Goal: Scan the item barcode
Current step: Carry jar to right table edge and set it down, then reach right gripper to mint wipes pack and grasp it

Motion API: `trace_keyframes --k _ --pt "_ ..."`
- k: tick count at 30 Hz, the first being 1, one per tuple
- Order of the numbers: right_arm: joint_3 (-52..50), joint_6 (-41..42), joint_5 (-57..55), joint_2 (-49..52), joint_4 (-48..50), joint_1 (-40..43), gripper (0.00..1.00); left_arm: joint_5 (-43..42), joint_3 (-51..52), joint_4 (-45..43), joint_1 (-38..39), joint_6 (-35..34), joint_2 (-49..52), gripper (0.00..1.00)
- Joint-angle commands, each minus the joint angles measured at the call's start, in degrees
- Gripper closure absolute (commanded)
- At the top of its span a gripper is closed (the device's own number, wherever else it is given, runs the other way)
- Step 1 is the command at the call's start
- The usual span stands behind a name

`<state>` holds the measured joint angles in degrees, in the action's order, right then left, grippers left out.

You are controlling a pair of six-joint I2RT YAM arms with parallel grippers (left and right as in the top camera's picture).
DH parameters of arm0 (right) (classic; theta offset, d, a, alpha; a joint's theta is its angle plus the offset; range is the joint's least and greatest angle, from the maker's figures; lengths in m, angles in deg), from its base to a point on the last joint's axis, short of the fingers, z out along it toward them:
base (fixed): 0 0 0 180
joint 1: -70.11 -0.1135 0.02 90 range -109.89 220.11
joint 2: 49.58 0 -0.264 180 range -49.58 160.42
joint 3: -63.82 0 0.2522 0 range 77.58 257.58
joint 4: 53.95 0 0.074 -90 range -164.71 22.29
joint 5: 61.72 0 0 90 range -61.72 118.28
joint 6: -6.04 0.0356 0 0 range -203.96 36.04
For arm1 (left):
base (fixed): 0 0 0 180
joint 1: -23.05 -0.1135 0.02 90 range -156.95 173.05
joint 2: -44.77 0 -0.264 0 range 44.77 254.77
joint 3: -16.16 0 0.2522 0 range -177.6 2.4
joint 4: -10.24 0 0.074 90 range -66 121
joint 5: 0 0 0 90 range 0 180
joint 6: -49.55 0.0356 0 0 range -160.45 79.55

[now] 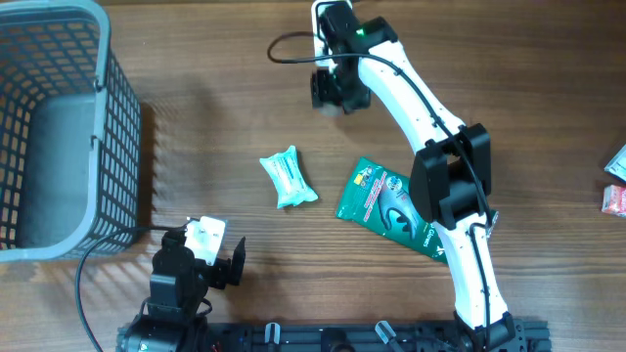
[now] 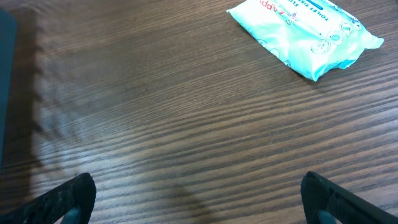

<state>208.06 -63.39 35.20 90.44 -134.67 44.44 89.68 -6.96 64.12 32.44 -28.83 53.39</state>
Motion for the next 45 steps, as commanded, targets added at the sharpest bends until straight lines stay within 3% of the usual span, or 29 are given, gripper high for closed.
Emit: trace_keyframes --k 1,8,13,17,33,38,41,45 --pt "1.9 0.5 -7.5 -4.0 11.0 0.2 0.59 -0.3 0.1 0.0 0.2 -0.5 -0.3 0.01" --pt "1.1 0.4 -18.4 -2.9 36.7 0.2 0.59 -0.3 0.1 0.0 0.2 -0.5 -0.3 0.00" --pt "1.1 0.4 -19.6 4.0 54.4 1.2 0.58 -0.3 0.1 0.0 0.2 -0.5 -0.3 0.00" --pt "1.1 0.5 -19.5 5.7 61.9 1.8 0.58 -0.3 0.1 0.0 0.2 -0.5 -0.3 0.00" --pt "1.1 1.0 -13.5 5.0 51.0 2.4 0.59 -0.3 0.1 0.0 0.2 -0.5 -0.3 0.00" --pt "1.1 8.8 -13.3 -7.3 29.8 10.3 0.59 -0.3 0.1 0.0 0.2 -0.5 -0.3 0.00" --pt "1.1 12.9 -13.3 -10.3 12.7 22.1 0.59 -0.3 0.1 0.0 0.2 -0.5 -0.3 0.00" --pt "1.1 12.4 -16.7 -7.6 0.1 38.1 0.55 -0.3 0.1 0.0 0.2 -0.5 -0.3 0.00"
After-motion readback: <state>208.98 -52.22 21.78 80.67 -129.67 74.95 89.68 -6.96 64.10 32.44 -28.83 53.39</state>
